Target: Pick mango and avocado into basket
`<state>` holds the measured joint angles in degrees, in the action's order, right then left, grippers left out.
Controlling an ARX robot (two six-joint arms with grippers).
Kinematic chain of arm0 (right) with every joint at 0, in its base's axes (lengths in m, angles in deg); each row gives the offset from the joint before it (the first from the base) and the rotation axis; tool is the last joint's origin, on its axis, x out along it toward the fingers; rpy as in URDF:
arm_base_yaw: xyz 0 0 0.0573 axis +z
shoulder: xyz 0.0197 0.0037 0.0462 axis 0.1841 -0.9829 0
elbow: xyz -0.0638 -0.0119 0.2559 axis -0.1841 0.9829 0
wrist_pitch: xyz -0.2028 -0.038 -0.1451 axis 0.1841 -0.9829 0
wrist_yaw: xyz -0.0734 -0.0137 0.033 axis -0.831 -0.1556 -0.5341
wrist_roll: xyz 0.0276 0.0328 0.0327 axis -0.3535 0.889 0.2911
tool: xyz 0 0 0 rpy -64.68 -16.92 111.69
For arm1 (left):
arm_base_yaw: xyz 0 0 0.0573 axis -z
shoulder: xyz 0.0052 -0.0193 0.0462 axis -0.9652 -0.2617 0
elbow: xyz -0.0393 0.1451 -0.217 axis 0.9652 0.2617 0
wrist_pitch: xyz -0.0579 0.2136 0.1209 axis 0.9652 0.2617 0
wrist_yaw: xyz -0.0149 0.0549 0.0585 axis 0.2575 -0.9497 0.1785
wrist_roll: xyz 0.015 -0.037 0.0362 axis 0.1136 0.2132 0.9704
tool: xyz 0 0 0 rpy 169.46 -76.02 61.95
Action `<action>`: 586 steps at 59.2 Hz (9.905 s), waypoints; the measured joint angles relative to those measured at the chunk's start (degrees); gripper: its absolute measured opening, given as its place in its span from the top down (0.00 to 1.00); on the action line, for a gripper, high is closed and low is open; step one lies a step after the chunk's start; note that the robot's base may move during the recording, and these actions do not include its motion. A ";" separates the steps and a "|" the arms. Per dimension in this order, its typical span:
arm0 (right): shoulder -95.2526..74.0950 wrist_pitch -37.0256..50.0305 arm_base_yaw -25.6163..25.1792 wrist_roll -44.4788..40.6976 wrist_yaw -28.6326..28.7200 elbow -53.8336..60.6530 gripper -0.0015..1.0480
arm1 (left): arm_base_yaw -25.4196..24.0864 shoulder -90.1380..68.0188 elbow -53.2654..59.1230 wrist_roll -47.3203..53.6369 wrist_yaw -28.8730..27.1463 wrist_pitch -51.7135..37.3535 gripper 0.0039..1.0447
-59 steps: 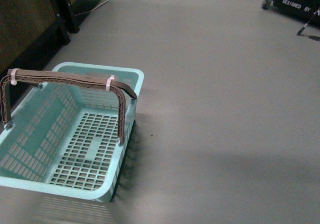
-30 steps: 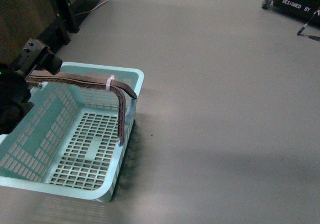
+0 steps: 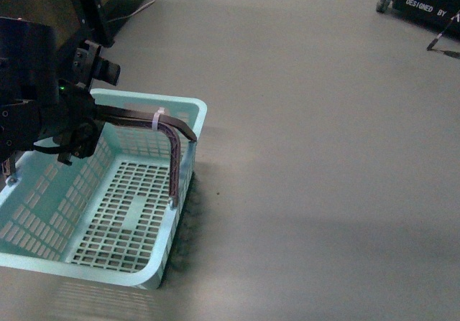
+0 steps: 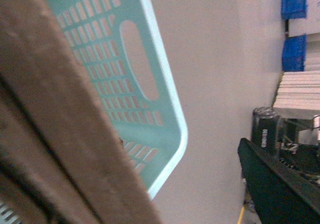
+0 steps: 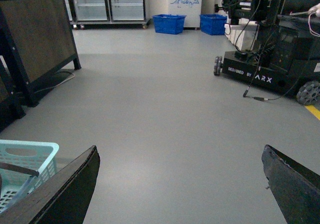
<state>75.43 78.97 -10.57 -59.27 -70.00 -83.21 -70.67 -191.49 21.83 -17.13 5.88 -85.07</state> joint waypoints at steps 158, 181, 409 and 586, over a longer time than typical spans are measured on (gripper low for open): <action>0.00 0.00 0.00 0.00 0.02 0.00 0.08 | 7.96 71.08 1.11 -15.96 -13.35 53.51 0.83; 0.00 0.00 0.00 0.00 0.02 0.00 0.08 | 7.96 71.10 1.11 -15.96 -13.31 53.51 0.83; 0.00 -0.07 0.00 0.00 0.07 0.02 0.08 | 8.02 71.71 1.29 -15.96 -13.33 53.53 0.84; 0.00 0.00 -0.04 0.02 0.15 0.02 0.08 | 7.98 71.56 1.29 -15.98 -13.22 53.53 0.84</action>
<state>75.43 78.97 -10.62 -59.25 -69.85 -83.19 -62.69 -119.93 23.12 -33.11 -7.34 -31.55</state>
